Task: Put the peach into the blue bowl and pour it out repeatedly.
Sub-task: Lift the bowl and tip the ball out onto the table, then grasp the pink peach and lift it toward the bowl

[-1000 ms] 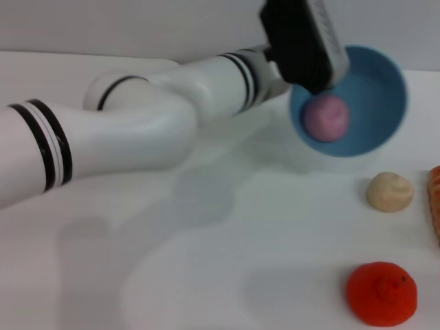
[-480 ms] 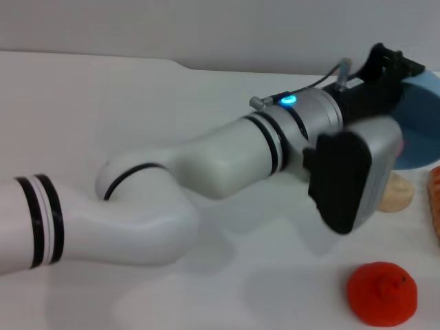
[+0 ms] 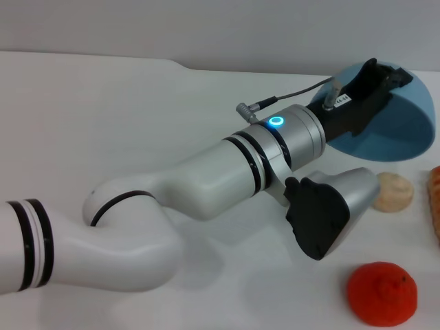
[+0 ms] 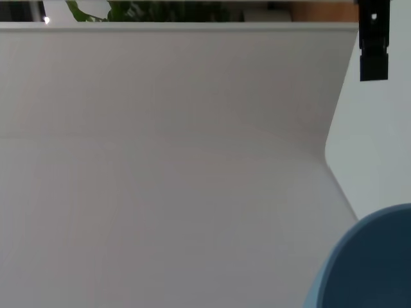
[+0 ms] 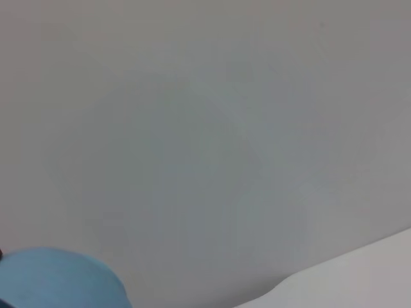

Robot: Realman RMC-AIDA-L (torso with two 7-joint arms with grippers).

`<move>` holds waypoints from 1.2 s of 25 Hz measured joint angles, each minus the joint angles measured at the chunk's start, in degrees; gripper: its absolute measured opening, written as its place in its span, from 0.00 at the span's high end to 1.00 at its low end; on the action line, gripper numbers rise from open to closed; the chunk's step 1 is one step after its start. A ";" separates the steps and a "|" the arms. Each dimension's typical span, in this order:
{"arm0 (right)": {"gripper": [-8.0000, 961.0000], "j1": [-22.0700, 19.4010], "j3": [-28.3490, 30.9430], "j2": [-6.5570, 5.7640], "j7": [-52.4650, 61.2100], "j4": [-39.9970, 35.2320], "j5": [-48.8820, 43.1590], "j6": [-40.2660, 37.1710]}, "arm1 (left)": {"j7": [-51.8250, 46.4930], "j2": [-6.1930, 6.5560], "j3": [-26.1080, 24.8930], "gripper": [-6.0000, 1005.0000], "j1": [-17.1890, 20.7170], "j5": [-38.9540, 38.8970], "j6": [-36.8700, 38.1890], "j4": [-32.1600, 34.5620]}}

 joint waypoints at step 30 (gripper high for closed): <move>0.61 30.56 -12.12 0.26 42.02 3.94 -41.70 11.18 | -32.25 0.33 -27.36 0.99 -5.44 -38.36 30.43 -6.53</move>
